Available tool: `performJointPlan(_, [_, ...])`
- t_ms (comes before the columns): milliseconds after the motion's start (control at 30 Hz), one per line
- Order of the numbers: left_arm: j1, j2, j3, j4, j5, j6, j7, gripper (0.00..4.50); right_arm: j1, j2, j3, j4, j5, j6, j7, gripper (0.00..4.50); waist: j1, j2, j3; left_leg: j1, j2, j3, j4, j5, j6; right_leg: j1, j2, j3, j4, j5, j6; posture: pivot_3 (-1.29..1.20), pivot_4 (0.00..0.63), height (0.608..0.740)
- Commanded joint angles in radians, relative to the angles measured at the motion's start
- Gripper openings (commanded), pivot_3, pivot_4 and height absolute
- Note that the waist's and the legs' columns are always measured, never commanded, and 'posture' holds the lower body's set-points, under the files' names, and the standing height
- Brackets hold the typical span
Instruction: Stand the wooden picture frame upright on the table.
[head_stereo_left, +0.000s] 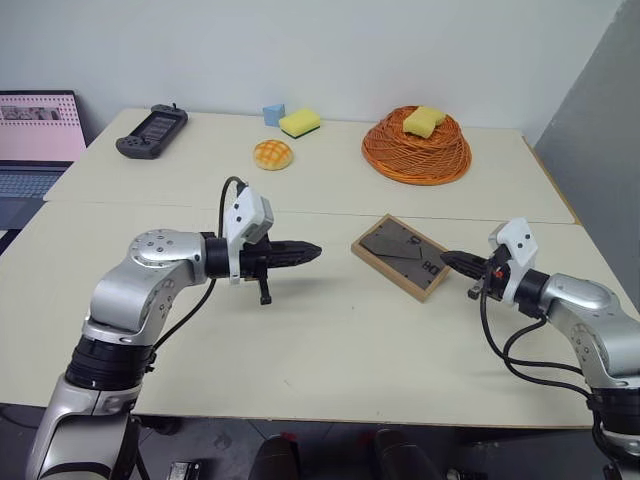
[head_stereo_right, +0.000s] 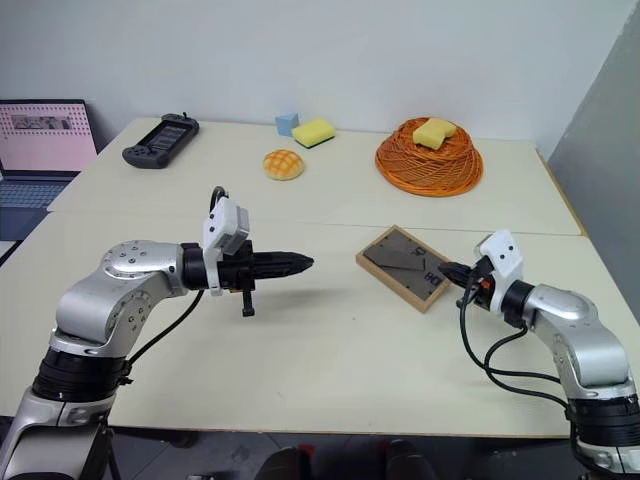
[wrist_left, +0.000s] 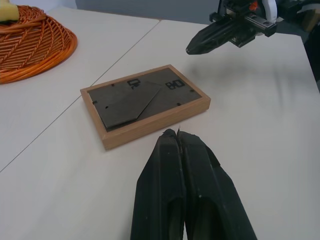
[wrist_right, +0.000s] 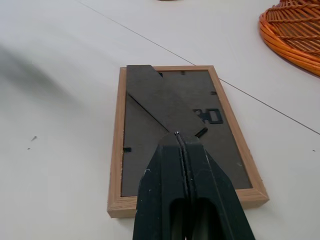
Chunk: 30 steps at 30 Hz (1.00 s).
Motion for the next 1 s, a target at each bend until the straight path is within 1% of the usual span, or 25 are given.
performJointPlan(33, [0.009, 0.006, -0.042, -0.008, 0.056, -0.034, 0.002, 0.03, -0.04, 0.002, 0.014, 0.053, -0.055, -0.084, -0.008, 0.0, -0.001, 0.0, 0.0, 0.0, 0.0, 0.0, 0.0, 0.0, 0.0, 0.0, 0.0, 0.0, 0.0, 0.0, 0.0, 0.0, 0.15, 0.74])
performJointPlan(100, [0.024, -0.018, -0.096, 0.034, 0.119, -0.083, 0.018, 0.03, -0.088, 0.02, 0.046, 0.169, -0.113, -0.175, -0.012, 0.0, -0.002, 0.001, 0.0, 0.0, 0.0, 0.0, 0.0, 0.0, 0.0, 0.0, 0.0, 0.0, 0.0, 0.0, 0.0, 0.0, 0.15, 0.74])
performJointPlan(200, [0.003, -0.094, -0.167, 0.15, 0.196, -0.155, 0.045, 0.03, -0.168, 0.053, 0.101, 0.348, -0.194, -0.317, -0.008, 0.0, -0.002, 0.002, -0.001, 0.0, 0.0, 0.001, 0.001, 0.0, 0.0, 0.0, 0.0, 0.0, 0.0, 0.0, 0.0, 0.0, 0.15, 0.74])
performJointPlan(400, [-0.086, -0.213, -0.209, 0.336, 0.262, -0.237, 0.046, 0.03, -0.297, 0.081, 0.139, 0.611, -0.273, -0.503, 0.013, 0.0, -0.002, 0.003, 0.0, 0.0, 0.0, 0.001, 0.0, 0.0, 0.0, -0.001, 0.0, 0.0, 0.0, 0.0, 0.0, 0.0, 0.15, 0.74])
performJointPlan(567, [-0.155, -0.284, -0.211, 0.453, 0.299, -0.288, 0.054, 0.03, -0.414, 0.063, 0.129, 0.813, -0.31, -0.612, 0.026, 0.0, -0.003, 0.004, 0.0, 0.0, -0.001, 0.001, 0.0, 0.0, 0.0, 0.0, 0.0, 0.001, 0.0, 0.0, 0.0, 0.0, 0.15, 0.74])
performJointPlan(667, [-0.178, -0.306, -0.204, 0.484, 0.308, -0.299, 0.051, 0.03, -0.466, 0.046, 0.117, 0.898, -0.318, -0.646, 0.041, 0.0, -0.008, 0.005, 0.0, 0.0, -0.001, 0.001, 0.0, 0.0, 0.0, 0.0, 0.0, 0.001, 0.002, 0.0, 0.0, 0.0, 0.15, 0.74])
performJointPlan(767, [-0.179, -0.314, -0.197, 0.484, 0.308, -0.297, 0.048, 0.03, -0.474, 0.04, 0.127, 0.963, -0.33, -0.695, 0.059, 0.0, -0.008, 0.005, 0.0, 0.0, -0.001, 0.001, 0.0, 0.001, 0.0, 0.0, -0.001, 0.001, 0.004, 0.0, 0.0, 0.0, 0.15, 0.74])
performJointPlan(1000, [-0.161, -0.306, -0.194, 0.459, 0.308, -0.285, 0.042, 0.03, -0.485, 0.077, 0.131, 1.069, -0.34, -0.765, 0.06, 0.0, -0.012, 0.005, 0.0, 0.001, -0.001, 0.001, 0.001, 0.001, 0.0, 0.0, -0.001, 0.001, 0.006, 0.0, 0.0, 0.0, 0.15, 0.74])
